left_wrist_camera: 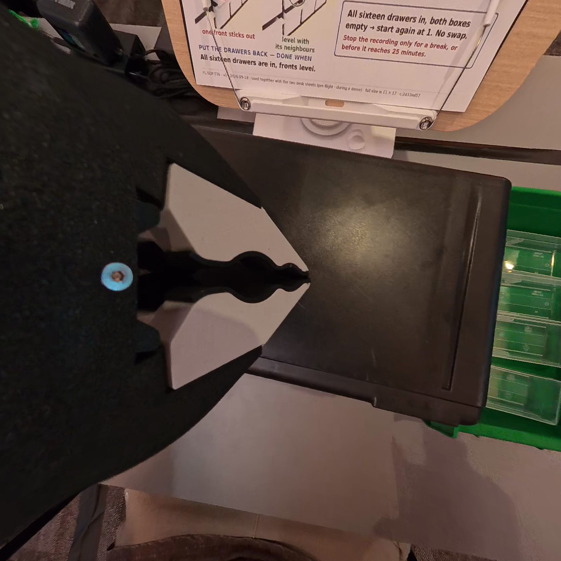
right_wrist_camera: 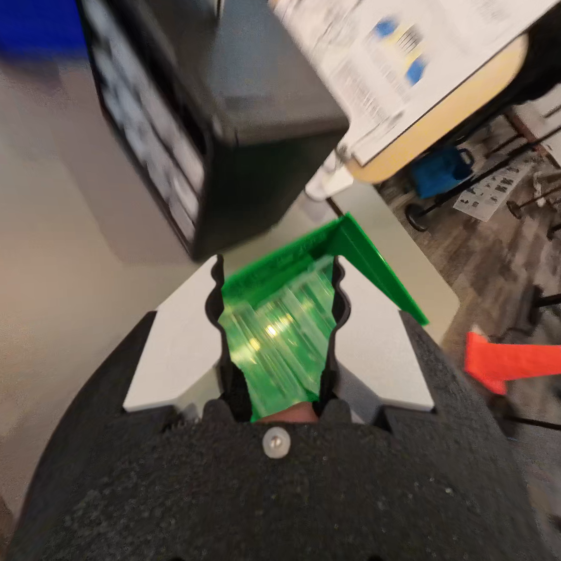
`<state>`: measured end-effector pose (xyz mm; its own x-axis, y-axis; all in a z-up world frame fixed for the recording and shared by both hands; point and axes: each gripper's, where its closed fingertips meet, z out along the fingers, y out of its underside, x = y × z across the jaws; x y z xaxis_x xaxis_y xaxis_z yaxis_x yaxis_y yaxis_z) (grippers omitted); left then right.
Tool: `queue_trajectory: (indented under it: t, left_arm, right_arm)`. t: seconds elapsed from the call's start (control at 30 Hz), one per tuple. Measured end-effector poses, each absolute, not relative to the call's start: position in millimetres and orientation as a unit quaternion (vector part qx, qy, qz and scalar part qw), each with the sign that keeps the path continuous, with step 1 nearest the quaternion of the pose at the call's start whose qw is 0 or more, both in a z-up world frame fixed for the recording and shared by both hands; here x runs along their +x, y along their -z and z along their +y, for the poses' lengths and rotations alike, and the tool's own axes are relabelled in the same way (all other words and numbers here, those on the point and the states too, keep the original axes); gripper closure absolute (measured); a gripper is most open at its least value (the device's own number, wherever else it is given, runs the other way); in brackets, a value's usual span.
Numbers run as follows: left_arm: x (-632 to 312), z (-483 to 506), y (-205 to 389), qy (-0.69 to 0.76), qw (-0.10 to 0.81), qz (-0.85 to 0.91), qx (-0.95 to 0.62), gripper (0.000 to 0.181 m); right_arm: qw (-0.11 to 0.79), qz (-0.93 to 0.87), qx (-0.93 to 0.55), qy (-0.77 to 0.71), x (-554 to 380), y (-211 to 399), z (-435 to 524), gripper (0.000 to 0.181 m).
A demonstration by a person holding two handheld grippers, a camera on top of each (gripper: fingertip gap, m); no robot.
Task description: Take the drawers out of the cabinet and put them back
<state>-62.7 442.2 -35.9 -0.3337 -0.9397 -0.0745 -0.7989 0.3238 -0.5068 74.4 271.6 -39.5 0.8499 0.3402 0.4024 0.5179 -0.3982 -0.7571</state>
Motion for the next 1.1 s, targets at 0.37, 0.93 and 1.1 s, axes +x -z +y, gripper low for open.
queue_trajectory:
  t: [0.37, 0.93, 1.1]
  left_arm:
    - [-97.8, 440.1, -1.2, 0.209, 0.385, 0.695, -0.57, 0.181]
    - [-312.2, 322.6, 79.3, 0.291, 0.463, 0.423, -0.722, 0.162]
    - [-332.4, 322.0, 95.0, 0.286, 0.478, 0.36, -0.749, 0.157]
  right_arm:
    - [0.603, 0.05, -0.795, 0.049, 3.2, 68.7, 333.1, 0.143]
    - [0.6, 0.057, -0.792, 0.092, 27.3, 72.0, 356.0, 0.161]
    - [0.606, 0.061, -0.788, 0.087, 29.5, 64.9, 340.5, 0.144]
